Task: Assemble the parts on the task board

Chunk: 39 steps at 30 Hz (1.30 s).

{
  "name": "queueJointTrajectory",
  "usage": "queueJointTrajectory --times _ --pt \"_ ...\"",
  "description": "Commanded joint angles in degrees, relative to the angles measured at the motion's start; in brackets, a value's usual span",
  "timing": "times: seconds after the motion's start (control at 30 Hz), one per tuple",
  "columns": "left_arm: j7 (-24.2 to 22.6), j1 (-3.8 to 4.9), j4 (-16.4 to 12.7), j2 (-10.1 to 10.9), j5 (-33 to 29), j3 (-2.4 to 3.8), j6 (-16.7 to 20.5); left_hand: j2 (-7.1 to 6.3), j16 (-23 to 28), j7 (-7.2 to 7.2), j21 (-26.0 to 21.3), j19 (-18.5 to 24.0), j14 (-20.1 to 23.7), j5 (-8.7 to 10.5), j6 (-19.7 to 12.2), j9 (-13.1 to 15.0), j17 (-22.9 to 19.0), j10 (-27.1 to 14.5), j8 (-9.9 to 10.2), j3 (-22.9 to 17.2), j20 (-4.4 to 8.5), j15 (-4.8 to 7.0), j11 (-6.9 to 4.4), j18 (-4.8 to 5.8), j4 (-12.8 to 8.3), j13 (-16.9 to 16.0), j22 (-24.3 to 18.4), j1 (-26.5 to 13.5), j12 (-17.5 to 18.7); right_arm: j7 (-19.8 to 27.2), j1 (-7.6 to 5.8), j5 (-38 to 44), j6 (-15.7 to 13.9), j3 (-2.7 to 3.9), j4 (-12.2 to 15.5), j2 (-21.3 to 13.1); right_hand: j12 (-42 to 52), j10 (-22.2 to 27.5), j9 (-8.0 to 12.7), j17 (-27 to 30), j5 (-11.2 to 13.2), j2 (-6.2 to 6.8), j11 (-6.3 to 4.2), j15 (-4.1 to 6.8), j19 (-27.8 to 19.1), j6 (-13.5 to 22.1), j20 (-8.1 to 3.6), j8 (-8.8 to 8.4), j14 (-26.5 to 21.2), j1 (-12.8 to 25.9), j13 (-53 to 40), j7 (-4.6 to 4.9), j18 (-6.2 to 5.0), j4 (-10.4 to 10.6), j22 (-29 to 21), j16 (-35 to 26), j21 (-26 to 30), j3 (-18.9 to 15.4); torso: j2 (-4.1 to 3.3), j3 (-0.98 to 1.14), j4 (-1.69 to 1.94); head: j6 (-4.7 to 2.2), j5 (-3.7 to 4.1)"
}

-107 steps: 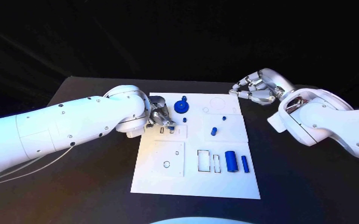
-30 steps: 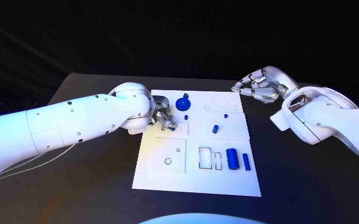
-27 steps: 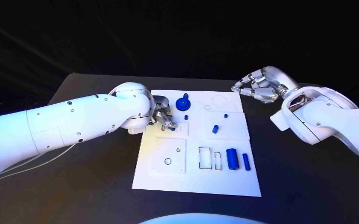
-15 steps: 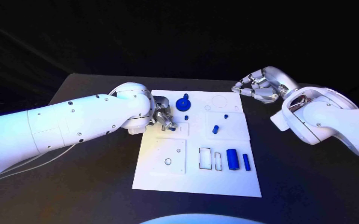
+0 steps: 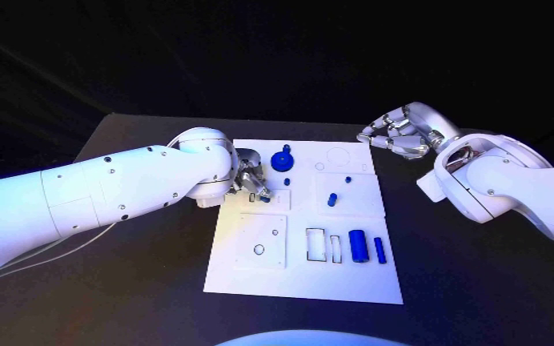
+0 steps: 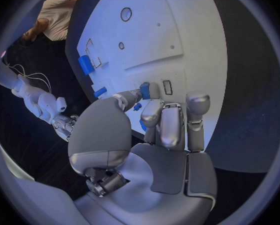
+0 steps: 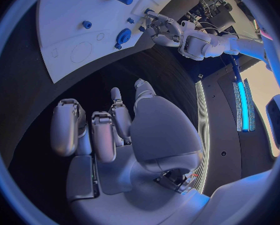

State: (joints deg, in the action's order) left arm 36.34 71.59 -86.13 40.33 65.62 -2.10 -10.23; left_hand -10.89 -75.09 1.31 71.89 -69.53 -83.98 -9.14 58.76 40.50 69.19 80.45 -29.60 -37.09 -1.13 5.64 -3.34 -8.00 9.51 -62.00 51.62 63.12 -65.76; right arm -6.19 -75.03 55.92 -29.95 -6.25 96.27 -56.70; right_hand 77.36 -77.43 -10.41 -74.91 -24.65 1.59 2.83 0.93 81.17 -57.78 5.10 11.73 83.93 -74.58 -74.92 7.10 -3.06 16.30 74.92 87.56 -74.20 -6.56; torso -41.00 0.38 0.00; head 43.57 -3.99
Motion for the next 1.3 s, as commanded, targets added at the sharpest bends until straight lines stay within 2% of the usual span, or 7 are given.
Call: queueJointTrajectory --times 0.03,0.33,0.47,0.97,1.2,1.3 --pt "0.37 -0.28 0.06 -0.09 0.21 -0.25 -1.54 0.00 -0.28 -0.79 0.07 -0.50 -1.67 0.09 1.19 -0.30 0.00 0.02 -0.12 1.03 0.10 0.30 0.11 0.66 0.57 0.18 -0.05 -0.70 -0.05 0.23 0.01 0.50 0.41 0.01 -0.03 0.10 0.31 -0.31 -0.08 -9.91 -0.40 -0.11 -0.22 0.48 0.08 0.35 -0.33 0.22 4.82 0.34 -0.27 0.02 -0.81 0.11 3.67 -0.23 0.24 -0.25 -0.02 0.03 -0.01 0.06 -0.06" --pt "0.41 -0.28 0.10 -0.17 0.16 -0.25 -1.24 0.20 -0.28 -0.77 0.01 -0.52 -1.67 0.08 1.49 -1.14 -0.01 0.03 -0.13 2.80 0.11 0.28 0.13 0.66 2.18 0.07 -0.08 -1.53 -0.18 0.28 0.01 0.39 0.38 0.01 -0.06 -0.03 0.22 -0.21 -0.23 -9.69 -0.42 -0.36 -0.22 0.48 -0.02 0.44 -0.33 0.34 4.77 1.06 -0.13 0.02 -0.86 0.26 3.54 -0.35 0.51 -0.62 0.01 0.02 -0.03 0.00 0.07" --pt "0.42 -0.28 0.12 -0.20 0.16 -0.24 -1.41 0.22 -0.31 -0.76 0.00 -0.58 -1.68 0.19 1.92 -1.73 0.02 0.17 -0.34 5.85 0.10 0.24 0.16 0.68 3.85 -0.16 -0.04 -2.63 -0.46 0.29 0.01 0.37 0.33 0.01 -0.05 -0.09 0.23 -0.21 -0.29 -9.67 -0.41 -0.38 -0.22 0.47 -0.02 0.48 -0.33 0.38 4.76 1.33 -0.13 0.01 -0.87 0.27 3.53 -0.37 0.55 -0.80 -0.01 0.04 -0.01 0.03 0.11" --pt "0.39 -0.28 0.23 -0.28 0.14 -0.22 -0.73 1.27 -0.33 -0.71 0.10 -0.84 -1.70 0.23 2.30 -3.39 0.02 0.31 -0.70 13.46 0.10 0.21 0.21 0.74 6.86 -0.54 0.25 -2.75 -0.88 0.33 0.00 0.33 0.22 0.01 -0.12 -0.12 0.19 -0.16 -0.43 -9.58 -0.39 -0.47 -0.22 0.48 -0.06 0.57 -0.33 0.48 4.74 1.98 -0.05 0.00 -0.89 0.28 3.48 -0.43 0.71 -1.29 -0.02 0.07 -0.04 0.11 0.18" --pt "0.36 -0.29 0.17 -0.13 0.00 -0.10 0.38 2.21 -0.34 -0.70 0.13 -0.95 -1.69 0.34 2.41 -4.29 0.03 0.36 -0.90 18.94 0.12 0.21 0.23 0.75 7.15 -0.68 0.35 -4.91 -1.04 0.37 0.00 0.32 0.19 0.01 -0.21 -0.10 0.15 -0.11 -0.52 -9.50 -0.34 -0.54 -0.22 0.48 -0.07 0.67 -0.33 0.54 4.73 2.36 0.00 0.00 -0.90 0.24 3.47 -0.48 0.79 -1.63 0.00 0.02 -0.02 -0.07 0.15" --pt "0.34 -0.29 -0.22 0.21 -0.71 0.02 0.78 2.13 -0.34 -0.73 0.10 -0.96 -1.69 0.38 2.36 -4.64 0.03 0.31 -1.00 21.50 0.16 0.24 0.21 0.74 7.13 -0.65 0.32 -5.38 -1.02 0.38 0.00 0.32 0.12 0.01 -0.32 -0.08 0.11 -0.05 -0.74 -9.36 0.76 -0.09 -0.26 0.51 -0.14 0.81 -0.35 0.70 4.69 1.07 0.07 -0.02 -0.94 -0.65 3.39 -0.58 1.03 -1.91 0.03 -0.03 -0.07 -0.15 0.15"
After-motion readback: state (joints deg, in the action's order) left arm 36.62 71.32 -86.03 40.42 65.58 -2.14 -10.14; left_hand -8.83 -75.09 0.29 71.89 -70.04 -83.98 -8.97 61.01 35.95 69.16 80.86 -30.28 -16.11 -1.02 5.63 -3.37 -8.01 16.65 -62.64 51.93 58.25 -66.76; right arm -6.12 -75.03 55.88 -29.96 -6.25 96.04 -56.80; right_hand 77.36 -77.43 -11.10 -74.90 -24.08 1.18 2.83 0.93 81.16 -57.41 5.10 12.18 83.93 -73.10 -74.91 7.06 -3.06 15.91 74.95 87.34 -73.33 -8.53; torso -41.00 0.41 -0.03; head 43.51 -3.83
